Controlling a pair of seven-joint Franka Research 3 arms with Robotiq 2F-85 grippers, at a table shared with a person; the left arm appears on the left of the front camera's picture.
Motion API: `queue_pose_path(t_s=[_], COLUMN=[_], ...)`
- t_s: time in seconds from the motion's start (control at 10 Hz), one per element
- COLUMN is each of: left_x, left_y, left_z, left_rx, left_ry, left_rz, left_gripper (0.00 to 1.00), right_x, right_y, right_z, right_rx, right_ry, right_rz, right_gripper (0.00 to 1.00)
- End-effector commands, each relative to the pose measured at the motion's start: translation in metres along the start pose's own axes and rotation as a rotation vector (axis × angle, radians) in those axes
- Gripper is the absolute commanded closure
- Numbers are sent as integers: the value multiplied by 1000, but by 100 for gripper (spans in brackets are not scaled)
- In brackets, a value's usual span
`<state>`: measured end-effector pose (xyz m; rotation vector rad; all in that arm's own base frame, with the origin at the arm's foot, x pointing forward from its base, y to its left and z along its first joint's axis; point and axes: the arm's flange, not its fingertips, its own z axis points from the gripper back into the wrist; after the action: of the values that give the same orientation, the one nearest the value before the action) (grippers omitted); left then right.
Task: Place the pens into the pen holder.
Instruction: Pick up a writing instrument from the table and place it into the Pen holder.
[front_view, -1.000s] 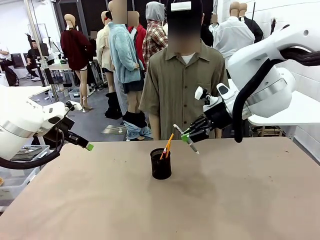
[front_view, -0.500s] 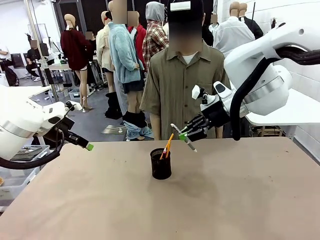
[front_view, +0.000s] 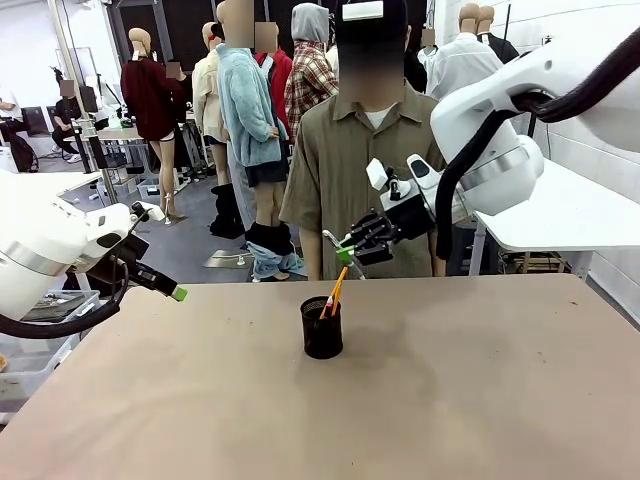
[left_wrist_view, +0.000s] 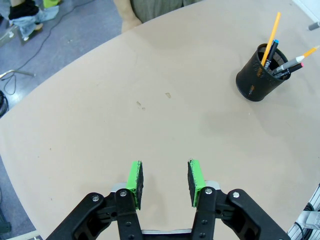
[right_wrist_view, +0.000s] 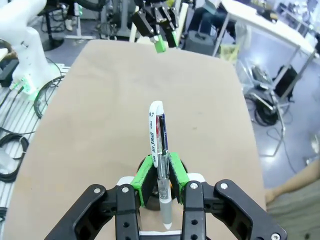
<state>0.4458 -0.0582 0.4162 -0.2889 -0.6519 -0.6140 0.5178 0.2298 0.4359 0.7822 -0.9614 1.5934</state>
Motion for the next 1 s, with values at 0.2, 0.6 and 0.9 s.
queue_pose_path(t_s=[0.2, 0.6, 0.9], left_x=[1, 1, 1], left_y=[0, 0, 0], left_z=[0, 0, 0], left_rx=[10, 10, 10], left_ry=[-7, -7, -7], left_rz=[-6, -6, -6], left_gripper=[51, 51, 51], right_x=[-7, -19, -35], right_y=[-33, -52, -65], right_z=[-18, -43, -66], right_rx=[66, 141, 204], right_ry=[-115, -192, -240], right_rz=[81, 34, -34], right_gripper=[100, 100, 100])
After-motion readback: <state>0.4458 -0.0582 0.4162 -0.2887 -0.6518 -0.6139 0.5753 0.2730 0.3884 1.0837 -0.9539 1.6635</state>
